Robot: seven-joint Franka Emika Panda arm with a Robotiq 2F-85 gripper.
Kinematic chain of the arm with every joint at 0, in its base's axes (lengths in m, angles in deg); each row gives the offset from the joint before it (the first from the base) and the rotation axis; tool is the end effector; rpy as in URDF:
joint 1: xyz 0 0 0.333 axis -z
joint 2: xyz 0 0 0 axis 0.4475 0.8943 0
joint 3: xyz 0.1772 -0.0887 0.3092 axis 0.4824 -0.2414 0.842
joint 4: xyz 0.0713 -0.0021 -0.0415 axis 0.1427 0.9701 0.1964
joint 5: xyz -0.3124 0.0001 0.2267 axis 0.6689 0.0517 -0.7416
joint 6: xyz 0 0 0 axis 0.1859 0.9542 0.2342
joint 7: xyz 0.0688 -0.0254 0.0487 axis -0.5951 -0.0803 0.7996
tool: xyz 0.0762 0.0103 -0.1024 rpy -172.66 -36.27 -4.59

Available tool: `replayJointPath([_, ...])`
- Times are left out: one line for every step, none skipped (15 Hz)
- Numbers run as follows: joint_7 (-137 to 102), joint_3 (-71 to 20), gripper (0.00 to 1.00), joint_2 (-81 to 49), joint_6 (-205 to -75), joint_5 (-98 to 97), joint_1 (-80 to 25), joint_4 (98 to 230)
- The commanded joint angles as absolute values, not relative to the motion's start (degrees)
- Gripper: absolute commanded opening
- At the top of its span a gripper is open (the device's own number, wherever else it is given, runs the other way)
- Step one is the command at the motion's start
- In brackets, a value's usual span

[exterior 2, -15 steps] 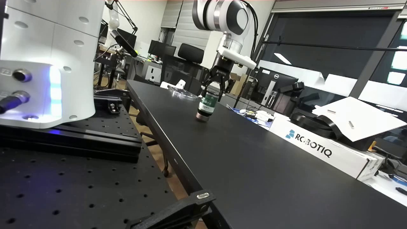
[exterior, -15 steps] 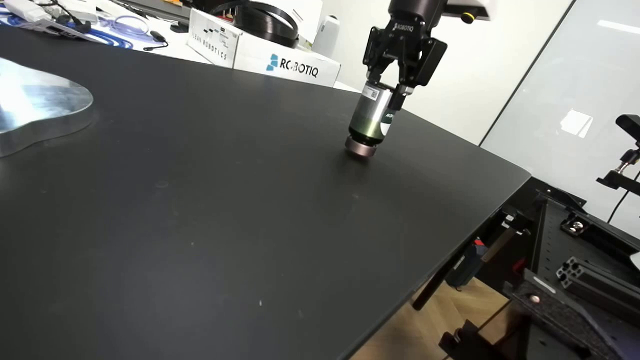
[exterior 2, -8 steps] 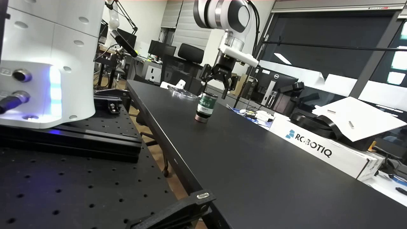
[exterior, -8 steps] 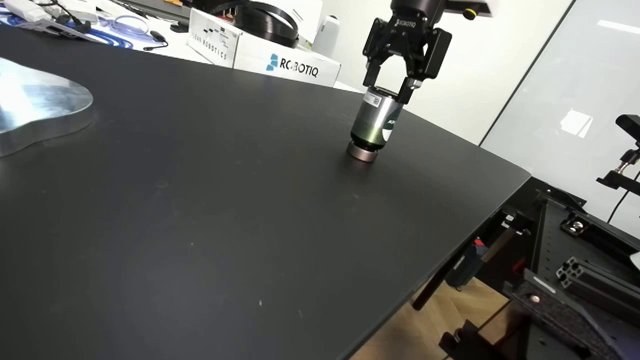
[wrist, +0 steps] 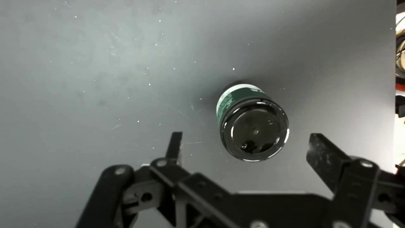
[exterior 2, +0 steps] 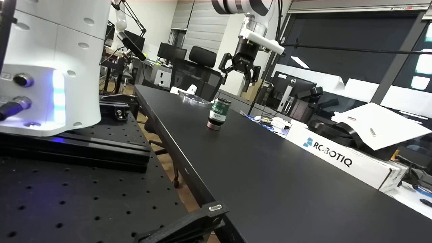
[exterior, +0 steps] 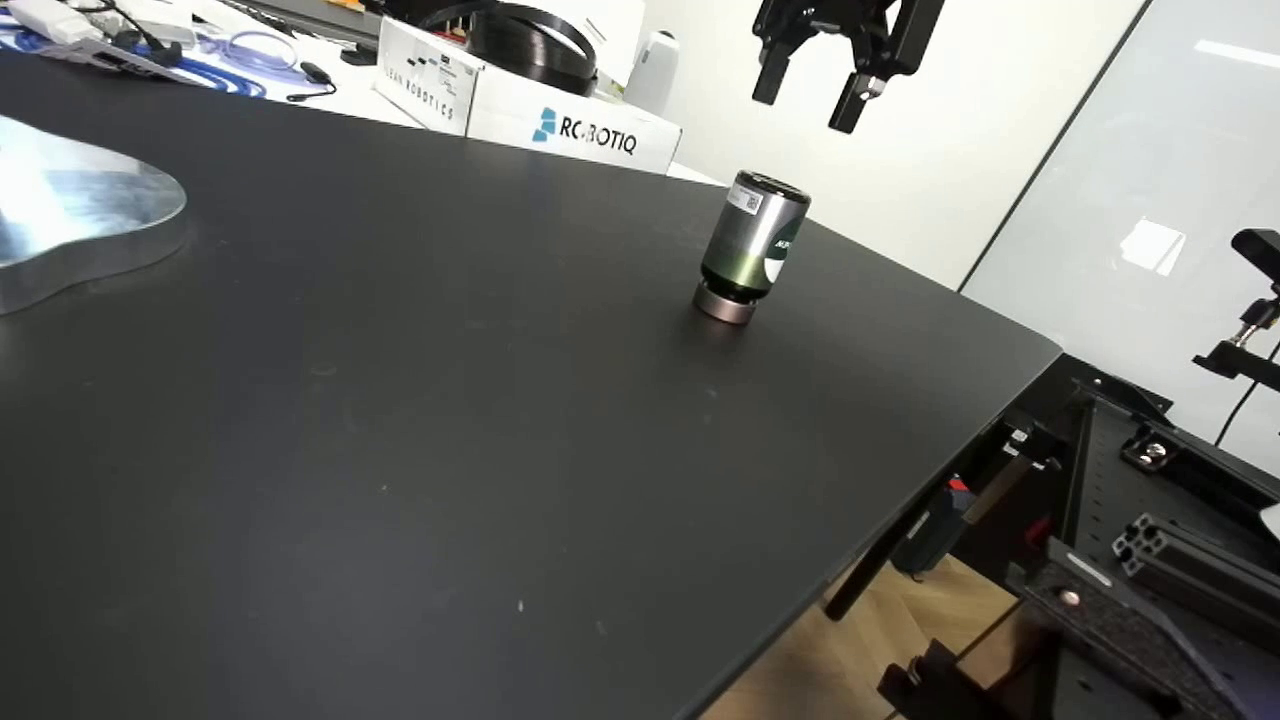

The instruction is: Move the bottle to the center

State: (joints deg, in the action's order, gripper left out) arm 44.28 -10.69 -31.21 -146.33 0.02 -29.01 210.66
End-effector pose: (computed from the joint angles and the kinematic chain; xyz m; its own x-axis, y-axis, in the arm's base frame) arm 0.4719 0.1088 0.3327 0.2909 0.9564 -0.0256 0.9567 -0.2904 0.0221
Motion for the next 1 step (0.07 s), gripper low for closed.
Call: replayJointPath([44.3,-12.1,1.0,-31.2,-146.2,0.0,-30.4,210.6])
